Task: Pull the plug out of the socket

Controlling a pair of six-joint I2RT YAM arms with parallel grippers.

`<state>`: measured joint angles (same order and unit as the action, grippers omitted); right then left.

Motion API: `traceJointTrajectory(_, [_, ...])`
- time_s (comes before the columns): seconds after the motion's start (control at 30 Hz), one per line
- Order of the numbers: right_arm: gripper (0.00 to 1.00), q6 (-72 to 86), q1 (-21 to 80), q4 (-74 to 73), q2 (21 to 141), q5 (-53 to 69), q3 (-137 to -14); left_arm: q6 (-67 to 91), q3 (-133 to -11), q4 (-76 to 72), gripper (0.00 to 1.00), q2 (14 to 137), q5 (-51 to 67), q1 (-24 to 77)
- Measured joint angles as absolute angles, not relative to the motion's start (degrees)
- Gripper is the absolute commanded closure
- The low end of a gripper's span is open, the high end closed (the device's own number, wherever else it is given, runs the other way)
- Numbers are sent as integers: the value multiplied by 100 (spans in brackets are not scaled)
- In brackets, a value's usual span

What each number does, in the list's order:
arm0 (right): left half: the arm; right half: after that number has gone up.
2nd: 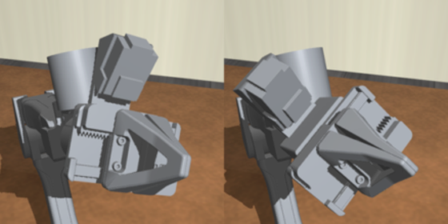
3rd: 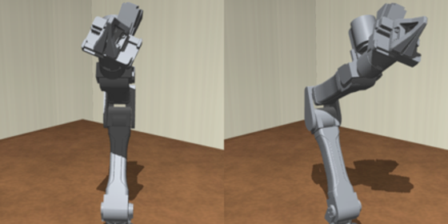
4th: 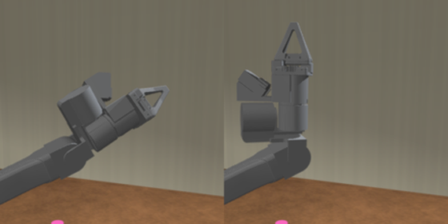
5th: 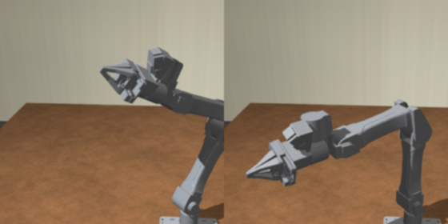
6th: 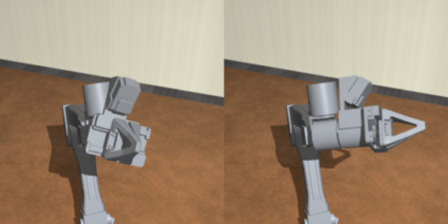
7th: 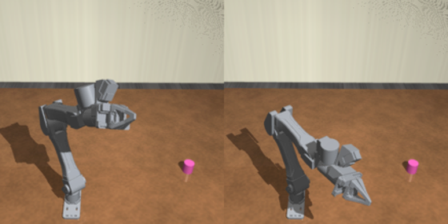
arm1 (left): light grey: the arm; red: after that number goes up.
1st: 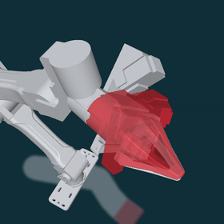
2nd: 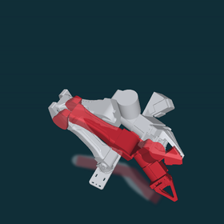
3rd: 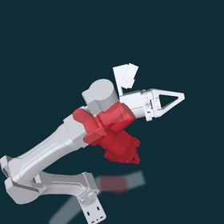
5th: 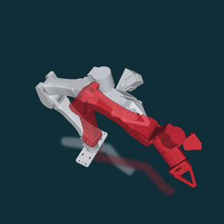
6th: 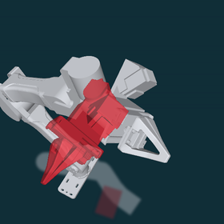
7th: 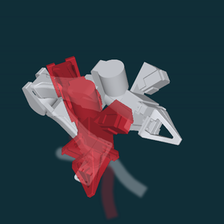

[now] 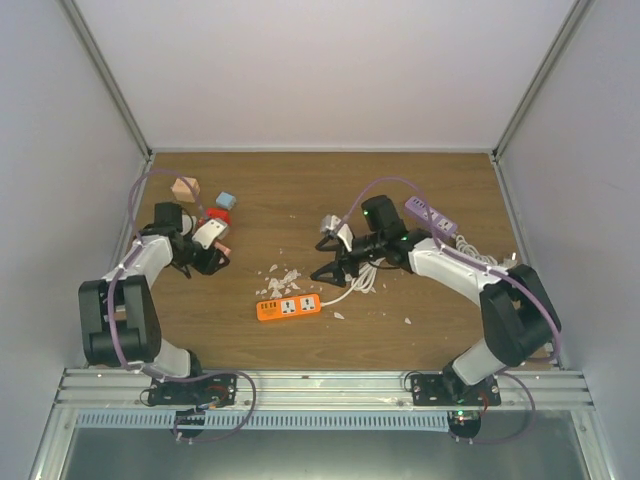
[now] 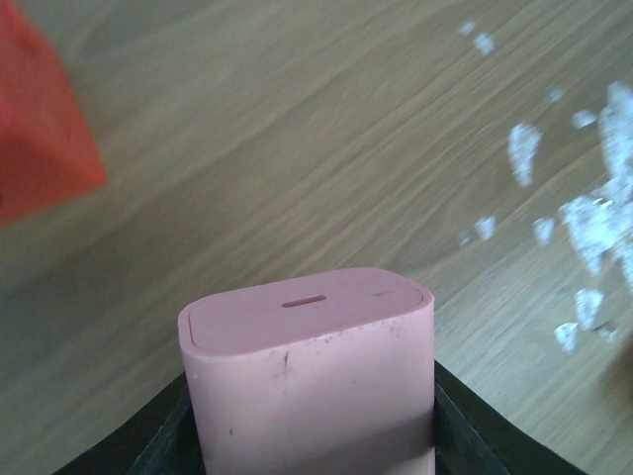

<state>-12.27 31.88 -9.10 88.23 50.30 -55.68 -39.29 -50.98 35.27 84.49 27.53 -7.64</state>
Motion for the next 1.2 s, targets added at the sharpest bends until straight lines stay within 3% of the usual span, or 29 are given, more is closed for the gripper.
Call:
traceJointTrajectory(0.23, [2,-1621,3785,-1382,9205,4589,-5824,-3970,-4899,3444,66,8816,2694,-1448])
traceJointTrajectory(0.6, [4,-1844,4663,-1667,10208,3800,-6792,-4069,-4700,3072,58,9220,2502,-1638])
traceJointTrajectory(0.93, [5,-1909,5234,-1949,11159,3190,-7721,-4169,-4698,2856,26,9264,2464,-1662])
traceJointTrajectory(1.2, [12,-2001,5461,-2228,11705,2783,-8270,-4222,-4652,2801,4,9218,2515,-1667])
